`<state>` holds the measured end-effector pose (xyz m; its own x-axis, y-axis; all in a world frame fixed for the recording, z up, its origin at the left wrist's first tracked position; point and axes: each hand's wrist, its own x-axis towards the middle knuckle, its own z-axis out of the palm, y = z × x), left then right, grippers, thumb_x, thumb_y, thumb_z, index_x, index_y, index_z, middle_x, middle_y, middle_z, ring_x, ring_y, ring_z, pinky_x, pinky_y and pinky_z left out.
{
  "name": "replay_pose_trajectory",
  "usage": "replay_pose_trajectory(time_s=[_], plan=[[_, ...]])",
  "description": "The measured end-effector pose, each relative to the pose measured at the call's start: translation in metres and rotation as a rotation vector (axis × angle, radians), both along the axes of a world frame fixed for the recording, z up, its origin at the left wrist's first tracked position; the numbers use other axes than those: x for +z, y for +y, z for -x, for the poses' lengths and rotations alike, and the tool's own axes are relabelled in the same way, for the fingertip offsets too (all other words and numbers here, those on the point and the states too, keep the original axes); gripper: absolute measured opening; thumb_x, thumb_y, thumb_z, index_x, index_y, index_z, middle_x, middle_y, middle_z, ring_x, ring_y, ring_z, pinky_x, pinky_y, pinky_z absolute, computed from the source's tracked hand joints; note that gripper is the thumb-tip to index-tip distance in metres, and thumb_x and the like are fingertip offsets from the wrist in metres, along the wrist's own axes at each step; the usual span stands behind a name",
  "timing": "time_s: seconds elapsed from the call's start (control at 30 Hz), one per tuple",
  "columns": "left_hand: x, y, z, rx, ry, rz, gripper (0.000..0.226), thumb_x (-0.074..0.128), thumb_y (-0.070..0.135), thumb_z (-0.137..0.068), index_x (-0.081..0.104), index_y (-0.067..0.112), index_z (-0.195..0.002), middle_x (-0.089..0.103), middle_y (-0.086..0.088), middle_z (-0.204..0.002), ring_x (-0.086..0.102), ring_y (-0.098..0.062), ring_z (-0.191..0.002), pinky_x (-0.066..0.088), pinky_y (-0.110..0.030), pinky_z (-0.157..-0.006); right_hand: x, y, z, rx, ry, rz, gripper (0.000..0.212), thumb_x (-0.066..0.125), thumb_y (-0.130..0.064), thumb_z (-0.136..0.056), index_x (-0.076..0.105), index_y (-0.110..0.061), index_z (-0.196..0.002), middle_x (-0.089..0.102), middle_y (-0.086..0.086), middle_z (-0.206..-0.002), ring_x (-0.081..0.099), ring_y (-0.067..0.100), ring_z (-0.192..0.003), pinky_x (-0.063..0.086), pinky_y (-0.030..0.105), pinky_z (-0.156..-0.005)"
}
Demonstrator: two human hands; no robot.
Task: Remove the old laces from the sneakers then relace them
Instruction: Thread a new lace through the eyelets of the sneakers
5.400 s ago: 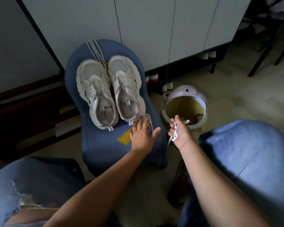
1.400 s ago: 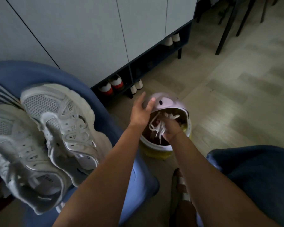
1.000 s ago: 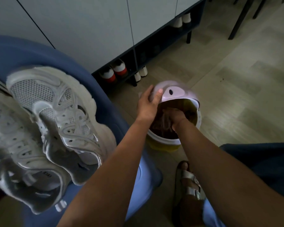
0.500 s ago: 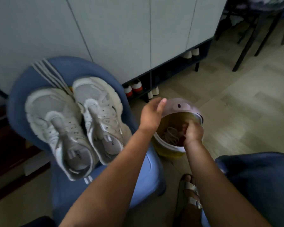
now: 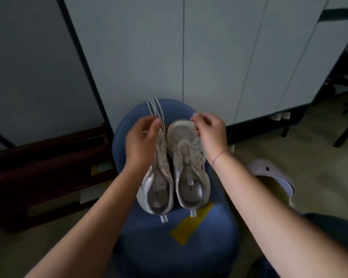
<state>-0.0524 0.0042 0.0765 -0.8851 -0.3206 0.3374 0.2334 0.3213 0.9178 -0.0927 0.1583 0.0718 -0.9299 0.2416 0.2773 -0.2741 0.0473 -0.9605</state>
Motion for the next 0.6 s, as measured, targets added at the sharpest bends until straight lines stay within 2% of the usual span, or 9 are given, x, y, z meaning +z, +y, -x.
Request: replay_pose_trajectory(time_s=[0.03, 0.13, 0.17, 0.23, 0.3, 0.33, 0.43, 0.53, 0.6], plan=[[-0.002, -0.012, 0.004, 0.04, -0.005, 0.003, 0.009, 0.058, 0.029, -0.098, 0.063, 0.024, -0.103, 0.063, 0.017, -0.092, 0.056, 0.01, -0.083, 0.039, 0.001, -0.068, 0.006, -0.009, 0.01, 0.023, 0.021, -0.071, 0.017, 0.061, -0.018, -0.09, 0.065, -0.017, -0.073, 0.057, -0.005, -0.062, 0.05, 0.009, -0.06, 0.043, 0.027, -0.064], [-0.01, -0.04, 0.021, 0.127, -0.016, 0.002, 0.01, 0.057, 0.03, -0.098, 0.063, 0.022, -0.099, 0.065, 0.002, -0.102, 0.057, 0.004, -0.085, 0.038, 0.0, -0.068, 0.021, -0.03, 0.038, 0.081, 0.059, -0.234, 0.009, 0.063, -0.017, -0.09, 0.067, -0.01, -0.087, 0.062, -0.001, -0.082, 0.055, 0.007, -0.075, 0.041, 0.005, -0.067], [-0.012, -0.046, 0.027, 0.152, -0.024, 0.009, 0.009, 0.058, 0.031, -0.098, 0.062, 0.023, -0.099, 0.065, 0.001, -0.104, 0.058, -0.001, -0.088, 0.04, -0.003, -0.071, 0.023, -0.033, 0.049, 0.081, 0.076, -0.298, 0.01, 0.064, -0.017, -0.09, 0.068, -0.008, -0.091, 0.061, 0.0, -0.087, 0.056, 0.008, -0.081, 0.04, 0.003, -0.069], [-0.019, -0.056, 0.04, 0.206, -0.014, 0.079, 0.009, 0.058, 0.032, -0.097, 0.062, 0.024, -0.098, 0.062, 0.0, -0.108, 0.058, -0.016, -0.104, 0.044, -0.019, -0.086, 0.021, -0.04, 0.072, 0.088, 0.1, -0.422, 0.01, 0.066, -0.02, -0.088, 0.07, -0.012, -0.092, 0.061, -0.001, -0.092, 0.057, 0.012, -0.091, 0.045, 0.014, -0.083], [-0.024, -0.062, 0.049, 0.262, -0.023, 0.182, 0.019, 0.058, 0.035, -0.097, 0.066, 0.021, -0.106, 0.059, -0.001, -0.12, 0.049, -0.024, -0.12, 0.039, -0.038, -0.101, 0.018, -0.046, 0.092, 0.086, 0.079, -0.546, 0.004, 0.067, -0.028, -0.086, 0.068, -0.025, -0.089, 0.061, 0.002, -0.103, 0.056, 0.017, -0.102, 0.046, 0.035, -0.095], [-0.025, -0.063, 0.052, 0.27, -0.048, 0.211, 0.027, 0.058, 0.038, -0.096, 0.066, 0.02, -0.114, 0.057, -0.002, -0.128, 0.044, -0.024, -0.126, 0.034, -0.04, -0.107, 0.017, -0.049, 0.1, 0.085, 0.063, -0.6, 0.004, 0.067, -0.032, -0.085, 0.066, -0.03, -0.089, 0.06, 0.002, -0.109, 0.055, 0.018, -0.107, 0.043, 0.04, -0.098], [-0.03, -0.06, 0.059, 0.186, -0.102, 0.222, 0.049, 0.059, 0.046, -0.094, 0.053, 0.022, -0.137, 0.047, -0.001, -0.145, 0.036, -0.02, -0.136, 0.024, -0.043, -0.116, 0.017, -0.053, 0.111, 0.11, 0.044, -0.688, 0.009, 0.068, -0.042, -0.082, 0.063, -0.039, -0.09, 0.063, -0.004, -0.112, 0.054, 0.017, -0.113, 0.037, 0.043, -0.103], [-0.035, -0.057, 0.064, 0.154, -0.101, 0.249, 0.058, 0.06, 0.046, -0.093, 0.044, 0.026, -0.144, 0.04, 0.002, -0.152, 0.03, -0.018, -0.141, 0.016, -0.047, -0.119, 0.014, -0.054, 0.119, 0.163, 0.067, -0.695, 0.01, 0.068, -0.043, -0.08, 0.063, -0.043, -0.089, 0.068, -0.006, -0.108, 0.058, 0.017, -0.109, 0.04, 0.046, -0.1], [-0.036, -0.057, 0.065, 0.162, -0.101, 0.256, 0.058, 0.06, 0.047, -0.093, 0.043, 0.027, -0.145, 0.039, 0.003, -0.152, 0.029, -0.016, -0.141, 0.013, -0.045, -0.12, 0.012, -0.053, 0.121, 0.157, 0.096, -0.708, 0.01, 0.067, -0.035, -0.082, 0.067, -0.037, -0.092, 0.068, -0.004, -0.107, 0.059, 0.016, -0.107, 0.042, 0.044, -0.099]])
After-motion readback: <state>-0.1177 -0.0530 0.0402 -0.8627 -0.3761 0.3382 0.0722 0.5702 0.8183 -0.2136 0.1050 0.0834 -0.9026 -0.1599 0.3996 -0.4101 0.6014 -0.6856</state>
